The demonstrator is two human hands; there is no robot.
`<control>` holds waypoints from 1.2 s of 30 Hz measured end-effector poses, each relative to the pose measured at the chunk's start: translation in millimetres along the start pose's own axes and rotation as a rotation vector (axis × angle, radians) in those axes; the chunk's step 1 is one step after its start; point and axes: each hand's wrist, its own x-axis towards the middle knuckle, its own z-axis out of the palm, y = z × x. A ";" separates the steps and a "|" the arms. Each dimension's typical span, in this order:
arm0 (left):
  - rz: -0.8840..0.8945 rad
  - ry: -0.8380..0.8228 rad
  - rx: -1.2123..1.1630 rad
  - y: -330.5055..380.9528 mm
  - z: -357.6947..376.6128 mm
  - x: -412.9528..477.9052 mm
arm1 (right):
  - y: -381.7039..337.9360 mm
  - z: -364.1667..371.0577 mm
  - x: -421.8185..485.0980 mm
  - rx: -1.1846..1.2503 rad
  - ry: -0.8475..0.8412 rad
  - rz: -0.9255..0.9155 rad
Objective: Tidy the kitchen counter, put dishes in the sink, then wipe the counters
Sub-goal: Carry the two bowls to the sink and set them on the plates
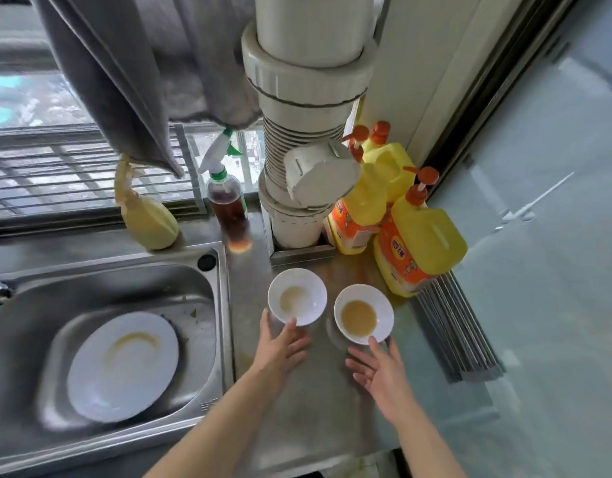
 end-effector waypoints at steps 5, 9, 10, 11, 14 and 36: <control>0.019 0.005 -0.098 -0.6 -2.9 9.6 | 0.7 -0.8 6.1 0.052 -0.032 0.041; 0.034 0.010 -0.106 3.7 -9.1 12.2 | 0.5 1.7 11.2 0.071 -0.036 0.045; 0.039 0.013 -0.108 4.7 -11.7 11.5 | 0.1 2.2 12.3 0.070 -0.033 0.037; 0.047 0.015 -0.109 5.4 -15.1 10.7 | -0.1 2.6 13.4 0.064 -0.030 0.025; 0.094 0.013 -0.108 8.6 -30.4 3.6 | -0.5 6.2 14.3 0.004 -0.037 -0.010; 0.115 0.396 -0.131 61.7 -358.4 -47.8 | 132.2 238.9 -19.4 -0.407 -0.372 0.139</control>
